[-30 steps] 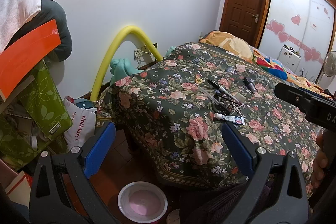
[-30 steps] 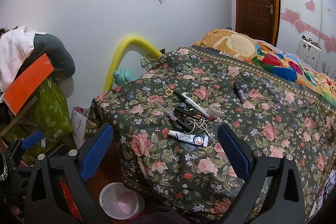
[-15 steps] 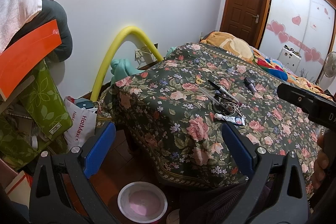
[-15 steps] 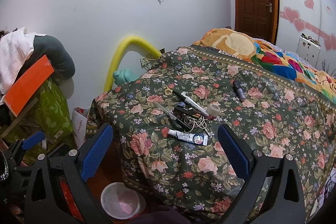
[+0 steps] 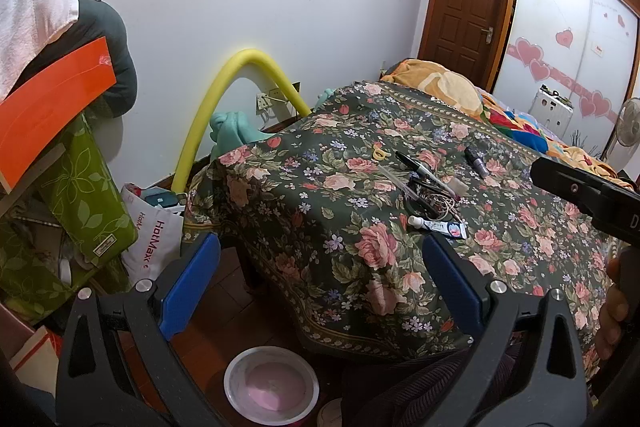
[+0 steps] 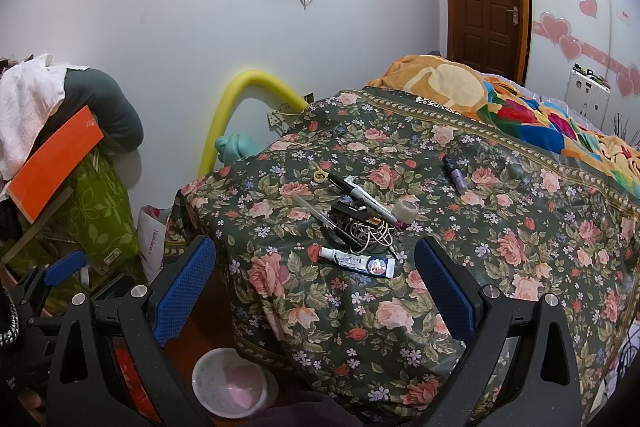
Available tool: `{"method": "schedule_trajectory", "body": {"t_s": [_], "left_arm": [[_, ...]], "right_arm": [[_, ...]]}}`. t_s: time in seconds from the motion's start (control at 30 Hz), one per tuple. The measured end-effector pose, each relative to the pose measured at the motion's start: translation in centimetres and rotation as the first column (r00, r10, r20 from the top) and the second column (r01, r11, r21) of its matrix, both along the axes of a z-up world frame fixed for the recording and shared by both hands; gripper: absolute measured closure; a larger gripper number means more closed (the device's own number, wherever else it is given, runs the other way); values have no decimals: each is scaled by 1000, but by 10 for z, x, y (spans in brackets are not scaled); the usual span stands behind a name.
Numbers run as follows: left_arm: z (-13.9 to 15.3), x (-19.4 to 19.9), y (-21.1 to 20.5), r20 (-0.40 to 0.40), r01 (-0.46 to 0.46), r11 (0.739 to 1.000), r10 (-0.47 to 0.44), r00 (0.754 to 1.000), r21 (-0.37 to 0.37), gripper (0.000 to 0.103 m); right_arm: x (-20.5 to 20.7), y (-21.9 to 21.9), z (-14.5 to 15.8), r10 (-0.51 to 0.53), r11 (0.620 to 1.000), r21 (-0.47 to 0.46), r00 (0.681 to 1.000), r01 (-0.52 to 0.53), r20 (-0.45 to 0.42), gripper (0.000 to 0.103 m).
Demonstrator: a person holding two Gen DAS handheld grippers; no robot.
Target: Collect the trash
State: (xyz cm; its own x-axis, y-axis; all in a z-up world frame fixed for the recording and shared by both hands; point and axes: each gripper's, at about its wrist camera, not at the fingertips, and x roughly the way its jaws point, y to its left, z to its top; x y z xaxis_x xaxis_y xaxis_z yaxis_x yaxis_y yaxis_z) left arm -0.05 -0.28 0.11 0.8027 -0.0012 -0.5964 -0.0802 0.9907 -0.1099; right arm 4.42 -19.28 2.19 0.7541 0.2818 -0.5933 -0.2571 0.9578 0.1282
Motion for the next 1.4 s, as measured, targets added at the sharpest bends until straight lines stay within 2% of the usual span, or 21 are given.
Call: {"method": "schedule_trajectory", "body": {"t_s": [0.27,0.63,0.8,1.03,1.2,1.4], "left_arm": [[0,5,-2,-2,13,1000,-13,1000,1,1],[-11,42,-22,-20,58,998,-58,998,-8,1],[-26,68,-35,-64,93,995,-95,993,-32,11],[-50,106,-57,-136,126,990,-133,982,-60,16],[-70,132,-73,-194,156,985,-168,967,-79,25],[-94,160,-93,-264,193,979,-205,942,-72,46]], "right_arm": [[3,-2,1,2,1000,-9,1000,-2,8,4],[27,-21,-13,-31,999,-15,999,31,-25,4],[45,-39,-30,-71,997,-10,995,71,-76,4],[76,-67,-55,-135,991,-29,981,132,-140,4],[97,-77,-75,-134,991,-50,972,127,-191,15],[119,-78,-99,-83,997,-15,959,82,-271,32]]}}
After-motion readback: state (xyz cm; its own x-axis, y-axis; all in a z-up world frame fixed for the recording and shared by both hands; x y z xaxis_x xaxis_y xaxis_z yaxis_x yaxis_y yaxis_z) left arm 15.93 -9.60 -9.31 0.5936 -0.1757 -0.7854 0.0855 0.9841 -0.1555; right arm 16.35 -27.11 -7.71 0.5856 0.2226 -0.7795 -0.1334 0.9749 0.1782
